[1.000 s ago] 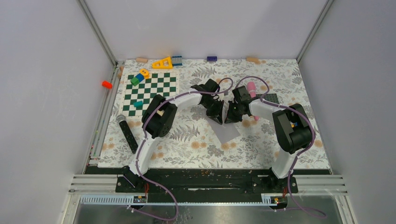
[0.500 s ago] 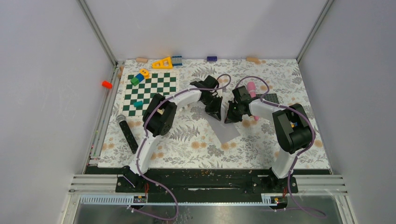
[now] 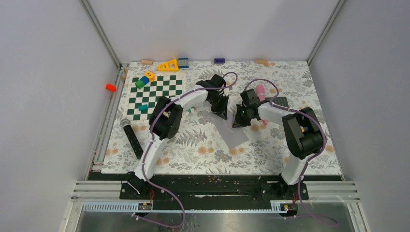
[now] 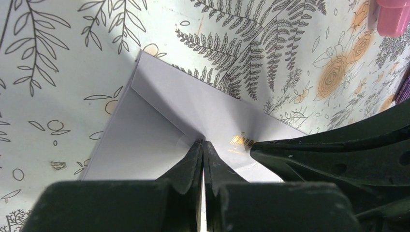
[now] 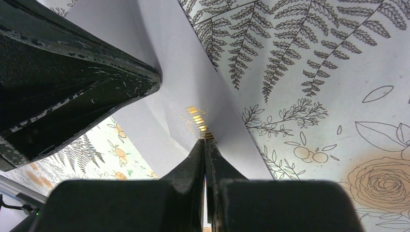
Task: Place the letter into the envelope and seal it
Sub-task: Seal the envelope flap on the envelope.
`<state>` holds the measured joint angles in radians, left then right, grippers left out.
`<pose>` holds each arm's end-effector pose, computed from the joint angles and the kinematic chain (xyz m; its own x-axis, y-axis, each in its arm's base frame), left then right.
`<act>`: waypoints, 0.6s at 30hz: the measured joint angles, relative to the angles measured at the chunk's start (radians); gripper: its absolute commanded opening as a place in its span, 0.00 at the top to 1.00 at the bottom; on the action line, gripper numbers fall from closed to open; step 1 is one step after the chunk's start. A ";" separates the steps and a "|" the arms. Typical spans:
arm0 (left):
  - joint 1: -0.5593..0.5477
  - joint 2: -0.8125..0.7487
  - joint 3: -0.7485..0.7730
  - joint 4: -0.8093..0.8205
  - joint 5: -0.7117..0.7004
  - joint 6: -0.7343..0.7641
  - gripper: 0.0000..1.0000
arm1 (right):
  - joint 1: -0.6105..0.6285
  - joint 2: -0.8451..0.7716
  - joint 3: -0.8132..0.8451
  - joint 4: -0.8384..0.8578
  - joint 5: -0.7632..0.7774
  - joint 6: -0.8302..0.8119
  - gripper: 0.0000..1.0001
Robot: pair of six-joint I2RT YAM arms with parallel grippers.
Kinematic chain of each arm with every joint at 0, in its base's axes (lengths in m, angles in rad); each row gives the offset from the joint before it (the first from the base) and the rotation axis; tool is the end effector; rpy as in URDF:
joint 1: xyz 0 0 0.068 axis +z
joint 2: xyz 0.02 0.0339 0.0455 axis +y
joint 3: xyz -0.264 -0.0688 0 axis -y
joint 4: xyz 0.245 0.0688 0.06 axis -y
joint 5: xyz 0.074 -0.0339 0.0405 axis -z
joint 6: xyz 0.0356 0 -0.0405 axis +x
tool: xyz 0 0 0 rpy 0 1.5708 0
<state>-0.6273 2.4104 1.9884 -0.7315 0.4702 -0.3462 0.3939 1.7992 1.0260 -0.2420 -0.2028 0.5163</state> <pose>0.4014 -0.3109 0.1475 -0.9242 0.2964 -0.2407 0.3809 0.7596 -0.5271 0.3246 0.1427 0.1500 -0.9163 0.1428 -0.3742 -0.0249 0.9121 0.4092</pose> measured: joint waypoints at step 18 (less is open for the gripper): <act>-0.051 -0.076 -0.130 0.047 0.011 0.086 1.00 | 0.000 0.001 0.002 -0.002 0.000 -0.001 1.00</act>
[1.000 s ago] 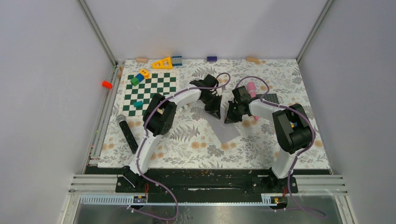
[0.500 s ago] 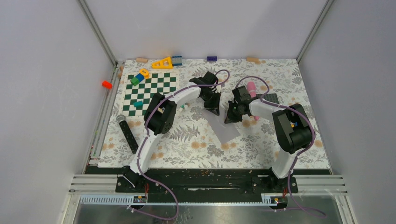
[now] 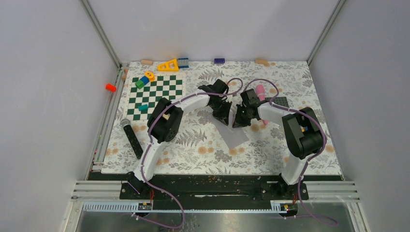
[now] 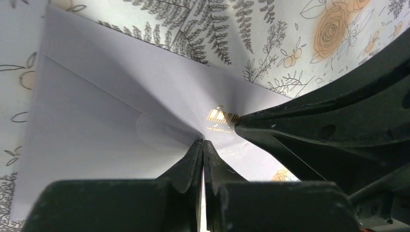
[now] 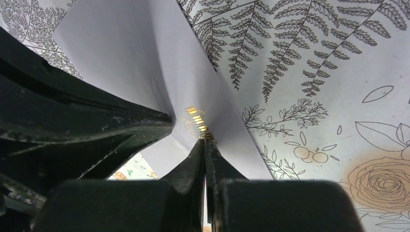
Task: Place the letter into the envelope and seal it
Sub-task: Seal the envelope flap on the envelope.
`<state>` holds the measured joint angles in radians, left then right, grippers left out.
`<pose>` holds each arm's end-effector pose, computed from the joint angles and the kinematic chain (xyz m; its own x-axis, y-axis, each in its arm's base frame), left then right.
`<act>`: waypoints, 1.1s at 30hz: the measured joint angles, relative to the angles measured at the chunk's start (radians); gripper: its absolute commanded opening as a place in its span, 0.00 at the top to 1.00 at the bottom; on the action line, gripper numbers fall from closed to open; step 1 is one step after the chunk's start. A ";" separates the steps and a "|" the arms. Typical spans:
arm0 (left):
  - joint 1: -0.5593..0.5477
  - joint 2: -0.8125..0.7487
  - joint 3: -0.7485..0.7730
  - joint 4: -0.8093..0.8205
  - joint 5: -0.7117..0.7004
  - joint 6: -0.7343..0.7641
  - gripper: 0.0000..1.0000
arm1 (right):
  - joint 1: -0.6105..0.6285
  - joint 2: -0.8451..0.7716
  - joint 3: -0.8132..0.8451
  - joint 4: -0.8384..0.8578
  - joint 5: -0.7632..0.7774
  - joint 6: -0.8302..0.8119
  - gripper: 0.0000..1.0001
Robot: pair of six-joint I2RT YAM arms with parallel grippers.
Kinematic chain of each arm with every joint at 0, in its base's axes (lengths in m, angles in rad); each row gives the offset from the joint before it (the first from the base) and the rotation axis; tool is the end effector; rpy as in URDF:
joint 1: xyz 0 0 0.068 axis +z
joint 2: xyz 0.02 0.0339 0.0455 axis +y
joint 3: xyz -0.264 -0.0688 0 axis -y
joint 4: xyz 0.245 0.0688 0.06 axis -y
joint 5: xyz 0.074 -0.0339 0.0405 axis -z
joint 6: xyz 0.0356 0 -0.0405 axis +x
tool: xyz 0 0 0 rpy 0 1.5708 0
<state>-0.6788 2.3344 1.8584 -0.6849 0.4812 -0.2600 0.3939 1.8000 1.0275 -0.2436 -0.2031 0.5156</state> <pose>0.3709 -0.3204 0.1485 -0.8698 0.4089 -0.2760 0.4931 0.7029 -0.5127 0.3247 0.1427 0.1500 -0.9166 0.1420 -0.3737 -0.0254 0.9122 0.4089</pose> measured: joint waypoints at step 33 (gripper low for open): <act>-0.035 -0.009 -0.019 -0.003 0.019 0.016 1.00 | 0.000 0.000 0.000 0.000 0.000 -0.002 1.00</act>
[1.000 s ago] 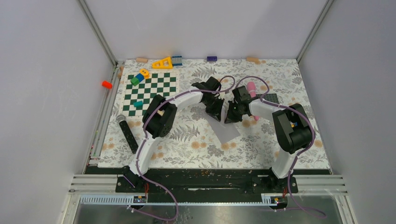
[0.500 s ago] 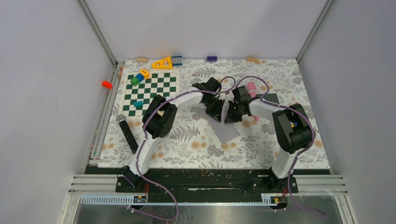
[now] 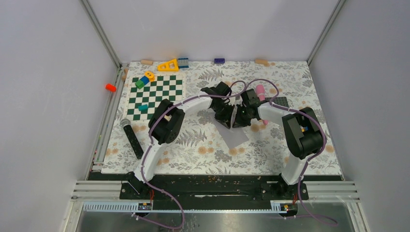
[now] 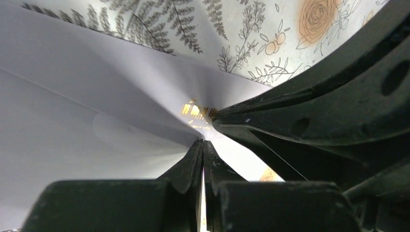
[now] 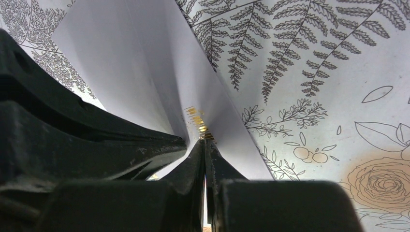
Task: Place the letter into the envelope and seal it
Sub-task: Seal the envelope flap on the envelope.
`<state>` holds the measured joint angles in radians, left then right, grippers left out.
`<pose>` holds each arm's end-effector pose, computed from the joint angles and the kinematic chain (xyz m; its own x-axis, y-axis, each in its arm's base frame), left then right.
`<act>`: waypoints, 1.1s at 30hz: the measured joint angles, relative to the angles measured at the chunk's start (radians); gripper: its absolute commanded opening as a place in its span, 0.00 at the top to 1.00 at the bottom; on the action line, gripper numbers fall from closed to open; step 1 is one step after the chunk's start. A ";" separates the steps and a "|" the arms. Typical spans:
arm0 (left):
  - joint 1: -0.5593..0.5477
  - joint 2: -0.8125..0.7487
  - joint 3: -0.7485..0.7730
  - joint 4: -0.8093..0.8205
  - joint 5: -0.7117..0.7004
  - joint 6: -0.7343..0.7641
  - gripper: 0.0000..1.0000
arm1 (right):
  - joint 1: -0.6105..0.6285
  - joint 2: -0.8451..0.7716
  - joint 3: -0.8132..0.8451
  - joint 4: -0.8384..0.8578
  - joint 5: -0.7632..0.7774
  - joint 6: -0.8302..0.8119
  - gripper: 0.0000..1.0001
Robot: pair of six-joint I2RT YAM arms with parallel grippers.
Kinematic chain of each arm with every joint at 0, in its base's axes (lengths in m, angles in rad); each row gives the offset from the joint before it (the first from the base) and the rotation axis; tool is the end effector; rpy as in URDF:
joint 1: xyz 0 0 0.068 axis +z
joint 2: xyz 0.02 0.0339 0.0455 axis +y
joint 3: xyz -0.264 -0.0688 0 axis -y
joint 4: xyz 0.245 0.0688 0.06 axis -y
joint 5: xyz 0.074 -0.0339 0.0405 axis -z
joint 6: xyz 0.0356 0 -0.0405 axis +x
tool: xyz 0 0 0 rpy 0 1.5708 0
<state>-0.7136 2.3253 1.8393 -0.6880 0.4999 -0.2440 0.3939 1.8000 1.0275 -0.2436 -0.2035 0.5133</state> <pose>0.3564 -0.3311 0.1474 -0.8492 0.4548 -0.2682 0.5249 0.6720 -0.5224 0.3247 0.1428 0.1500 -0.9166 0.1398 -0.3744 -0.0276 0.9124 0.4083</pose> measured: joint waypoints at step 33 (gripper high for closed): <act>-0.013 0.004 -0.016 0.008 0.043 -0.050 1.00 | -0.004 -0.022 -0.002 -0.060 0.007 -0.103 1.00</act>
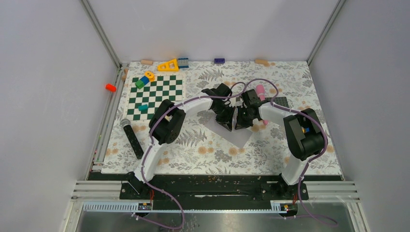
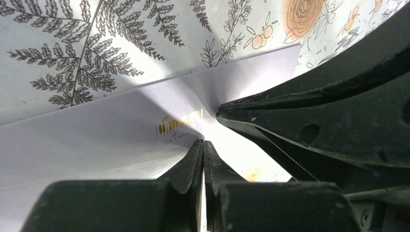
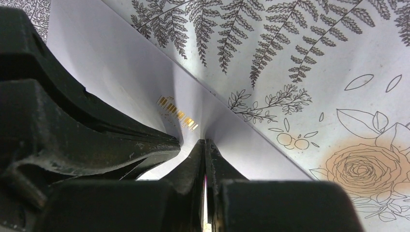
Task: Place the letter into the envelope and seal it
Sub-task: Seal the envelope flap on the envelope.
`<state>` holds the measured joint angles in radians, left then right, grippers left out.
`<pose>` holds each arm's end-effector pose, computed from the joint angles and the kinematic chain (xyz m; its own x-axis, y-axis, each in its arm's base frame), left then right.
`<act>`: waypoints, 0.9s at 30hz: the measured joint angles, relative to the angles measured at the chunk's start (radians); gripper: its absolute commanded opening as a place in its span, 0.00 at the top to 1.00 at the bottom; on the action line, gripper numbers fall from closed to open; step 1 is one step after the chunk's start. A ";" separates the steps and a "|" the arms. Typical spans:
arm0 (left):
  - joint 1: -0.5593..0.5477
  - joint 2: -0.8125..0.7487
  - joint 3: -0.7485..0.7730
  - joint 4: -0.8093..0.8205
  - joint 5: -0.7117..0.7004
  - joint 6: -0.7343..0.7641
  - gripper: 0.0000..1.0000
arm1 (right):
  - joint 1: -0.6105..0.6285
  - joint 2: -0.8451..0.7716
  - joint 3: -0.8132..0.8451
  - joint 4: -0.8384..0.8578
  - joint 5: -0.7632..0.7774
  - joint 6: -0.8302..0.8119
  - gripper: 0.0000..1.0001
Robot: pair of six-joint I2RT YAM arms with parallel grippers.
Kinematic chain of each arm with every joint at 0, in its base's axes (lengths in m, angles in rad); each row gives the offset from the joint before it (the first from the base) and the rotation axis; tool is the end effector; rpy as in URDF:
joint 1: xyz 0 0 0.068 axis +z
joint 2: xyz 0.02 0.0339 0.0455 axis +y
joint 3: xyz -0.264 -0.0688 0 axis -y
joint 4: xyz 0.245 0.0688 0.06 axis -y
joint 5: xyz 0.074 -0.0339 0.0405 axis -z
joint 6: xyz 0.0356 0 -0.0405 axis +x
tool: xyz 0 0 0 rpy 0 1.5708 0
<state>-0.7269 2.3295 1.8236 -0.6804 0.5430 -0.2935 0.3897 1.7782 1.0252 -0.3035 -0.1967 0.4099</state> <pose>0.3496 -0.3355 0.1420 -0.8696 0.4419 -0.2205 0.4829 0.6673 -0.5670 0.3190 0.1385 0.1533 -0.9226 0.0436 -0.3834 -0.1023 0.9304 0.3521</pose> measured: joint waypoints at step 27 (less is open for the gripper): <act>0.101 0.009 -0.085 0.089 0.188 -0.134 1.00 | 0.002 0.006 0.005 -0.007 0.005 0.005 1.00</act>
<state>-0.6258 2.3386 1.7382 -0.5911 0.7311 -0.4278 0.3912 1.7840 1.0306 -0.3107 -0.1917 0.4152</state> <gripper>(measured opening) 0.005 0.017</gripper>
